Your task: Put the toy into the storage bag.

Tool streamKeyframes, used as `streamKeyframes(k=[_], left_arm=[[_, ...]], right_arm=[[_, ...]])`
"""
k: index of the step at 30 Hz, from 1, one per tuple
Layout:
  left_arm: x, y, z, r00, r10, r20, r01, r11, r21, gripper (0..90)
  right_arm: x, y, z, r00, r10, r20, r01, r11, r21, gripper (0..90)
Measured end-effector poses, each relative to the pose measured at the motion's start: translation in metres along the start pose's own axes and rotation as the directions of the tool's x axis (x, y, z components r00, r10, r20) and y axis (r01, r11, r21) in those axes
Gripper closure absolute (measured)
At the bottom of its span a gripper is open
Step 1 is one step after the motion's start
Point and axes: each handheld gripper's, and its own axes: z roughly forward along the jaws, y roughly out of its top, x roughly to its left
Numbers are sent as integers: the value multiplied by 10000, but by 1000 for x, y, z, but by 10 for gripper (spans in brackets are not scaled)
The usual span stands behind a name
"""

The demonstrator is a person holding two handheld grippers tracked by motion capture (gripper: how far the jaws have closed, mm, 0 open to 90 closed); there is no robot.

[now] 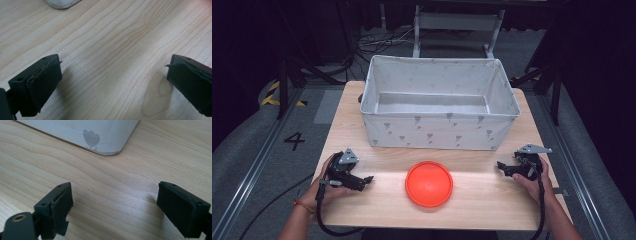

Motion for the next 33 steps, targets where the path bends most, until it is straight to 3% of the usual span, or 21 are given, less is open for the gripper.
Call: streamKeyframes(k=[20, 24, 32, 33], left_arm=[[-1, -1, -1, 9999, -118, -61, 118, 9999, -13, 4], [-1, -1, -1, 9999, -119, -58, 119, 9999, -12, 4], [-1, -1, -1, 9999, -119, -68, 119, 9999, -15, 4], [-1, -1, -1, 9999, -121, -67, 121, 9999, -15, 4]], right_arm=[[-1, -1, -2, 9999, -34, -108, 34, 10000, 83, 138], [5, 2, -7, 9935, -41, -1140, 38, 10000, -32, 195], [28, 14, -16, 9783, -500, -2010, 441, 9985, -334, 195], [42, 21, -19, 9683, -845, -2352, 755, 9960, -469, 196]])
